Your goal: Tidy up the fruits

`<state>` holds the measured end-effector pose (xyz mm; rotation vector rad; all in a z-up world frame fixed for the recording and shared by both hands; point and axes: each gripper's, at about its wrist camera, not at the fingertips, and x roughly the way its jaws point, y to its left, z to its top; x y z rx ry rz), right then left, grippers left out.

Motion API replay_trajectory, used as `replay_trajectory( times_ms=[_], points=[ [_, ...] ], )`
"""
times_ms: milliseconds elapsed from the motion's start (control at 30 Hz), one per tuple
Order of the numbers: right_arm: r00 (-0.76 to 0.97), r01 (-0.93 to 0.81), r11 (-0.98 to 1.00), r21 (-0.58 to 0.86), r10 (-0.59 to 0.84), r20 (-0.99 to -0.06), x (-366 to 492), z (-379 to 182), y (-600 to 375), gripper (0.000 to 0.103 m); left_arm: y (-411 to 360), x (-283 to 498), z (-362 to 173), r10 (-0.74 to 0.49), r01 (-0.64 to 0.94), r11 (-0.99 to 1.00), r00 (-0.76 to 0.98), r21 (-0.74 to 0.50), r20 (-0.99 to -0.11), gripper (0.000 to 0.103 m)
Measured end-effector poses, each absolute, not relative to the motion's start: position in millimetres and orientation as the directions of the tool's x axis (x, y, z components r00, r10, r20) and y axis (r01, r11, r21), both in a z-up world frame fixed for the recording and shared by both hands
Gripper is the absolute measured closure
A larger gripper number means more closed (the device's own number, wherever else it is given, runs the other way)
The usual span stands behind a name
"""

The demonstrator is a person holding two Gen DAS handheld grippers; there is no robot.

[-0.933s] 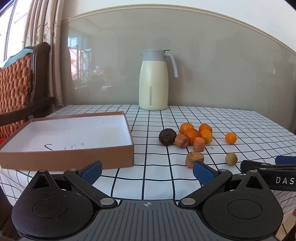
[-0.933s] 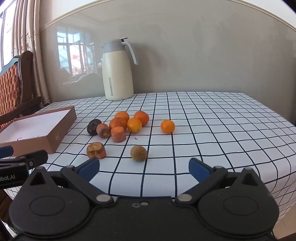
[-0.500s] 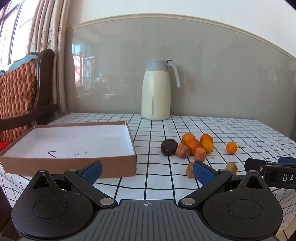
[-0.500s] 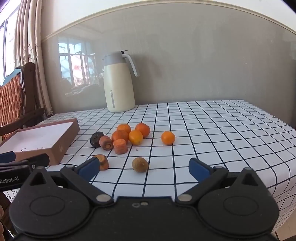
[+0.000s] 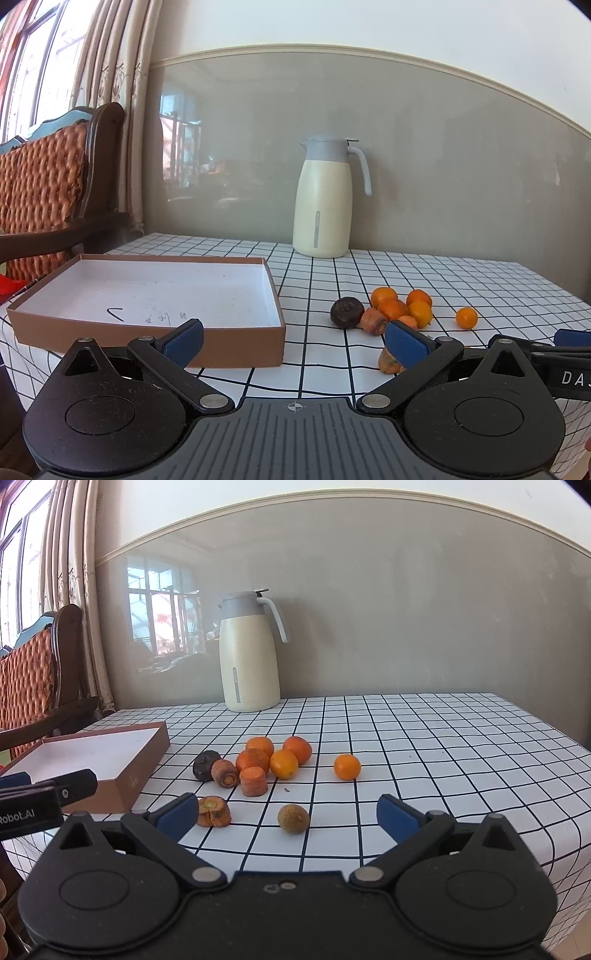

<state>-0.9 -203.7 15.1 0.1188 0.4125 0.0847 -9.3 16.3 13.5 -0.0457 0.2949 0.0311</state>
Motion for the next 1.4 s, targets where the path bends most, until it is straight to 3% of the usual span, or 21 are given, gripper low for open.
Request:
replay_trajectory(
  times_ms=[1400],
  points=[
    [0.908, -0.070, 0.989, 0.129, 0.117, -0.403, -1.1, 12.6, -202.2, 0.006, 14.0, -7.9, 10.8, 0.029, -0.035, 0.999, 0.953, -0.013, -0.300, 0.000]
  ],
)
